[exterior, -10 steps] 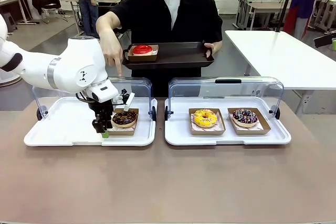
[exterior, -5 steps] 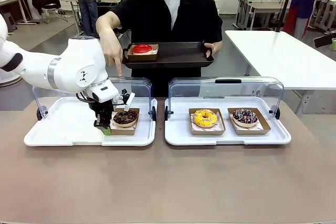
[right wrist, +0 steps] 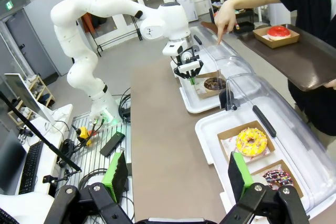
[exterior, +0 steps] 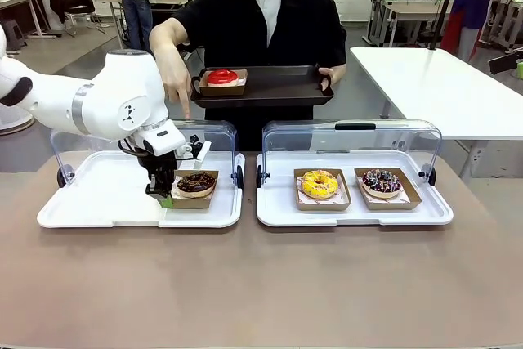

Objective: Provide the desired donut to the person.
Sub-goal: Pick up and lift the Paper togo box containing the Donut pointed at by the person.

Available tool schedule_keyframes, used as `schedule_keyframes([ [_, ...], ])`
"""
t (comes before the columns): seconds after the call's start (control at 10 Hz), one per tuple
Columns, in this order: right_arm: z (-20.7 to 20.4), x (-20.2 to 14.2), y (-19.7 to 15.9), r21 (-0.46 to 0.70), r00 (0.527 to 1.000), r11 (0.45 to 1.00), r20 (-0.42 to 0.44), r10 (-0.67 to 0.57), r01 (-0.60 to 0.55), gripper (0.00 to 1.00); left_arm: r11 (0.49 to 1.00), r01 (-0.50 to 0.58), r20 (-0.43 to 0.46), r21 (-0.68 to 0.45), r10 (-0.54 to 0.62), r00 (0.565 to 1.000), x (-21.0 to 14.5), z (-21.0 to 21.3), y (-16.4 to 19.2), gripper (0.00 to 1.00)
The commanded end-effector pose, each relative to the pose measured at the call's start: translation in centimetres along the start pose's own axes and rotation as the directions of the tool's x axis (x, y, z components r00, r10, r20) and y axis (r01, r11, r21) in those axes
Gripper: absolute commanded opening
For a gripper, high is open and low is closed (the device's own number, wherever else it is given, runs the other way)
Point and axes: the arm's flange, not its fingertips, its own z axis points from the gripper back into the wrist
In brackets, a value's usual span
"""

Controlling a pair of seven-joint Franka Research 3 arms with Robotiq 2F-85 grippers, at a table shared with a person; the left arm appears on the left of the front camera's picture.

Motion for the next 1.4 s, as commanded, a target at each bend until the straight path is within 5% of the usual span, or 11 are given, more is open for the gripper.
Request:
schedule_keyframes([
  [0.0, 0.0, 0.1, 0.1, 0.003, 1.000, 1.000, 0.015, 0.007, -0.007, 1.00, 0.998, -0.011, -0.014, -0.059, 0.010, 1.000, 0.5, 4.3, -3.1, 0.00],
  [0.7, 0.0, 0.1, 0.1, 0.003, 1.000, 1.000, 0.015, 0.007, -0.007, 1.00, 0.996, -0.031, -0.054, -0.086, 0.027, 0.998, 3.4, 19.7, -12.9, 0.00],
  [1.0, 0.0, 0.1, 0.1, 0.003, 1.000, 1.000, 0.015, 0.007, -0.007, 1.00, 0.997, -0.078, -0.054, 0.012, 0.078, 0.995, 4.6, 27.6, -12.0, 0.00],
  [1.3, 0.0, 0.1, 0.1, 0.003, 1.000, 1.000, 0.015, 0.007, -0.007, 1.00, 0.991, -0.117, -0.025, 0.063, 0.119, 0.993, 4.7, 31.5, -7.4, 0.00],
])
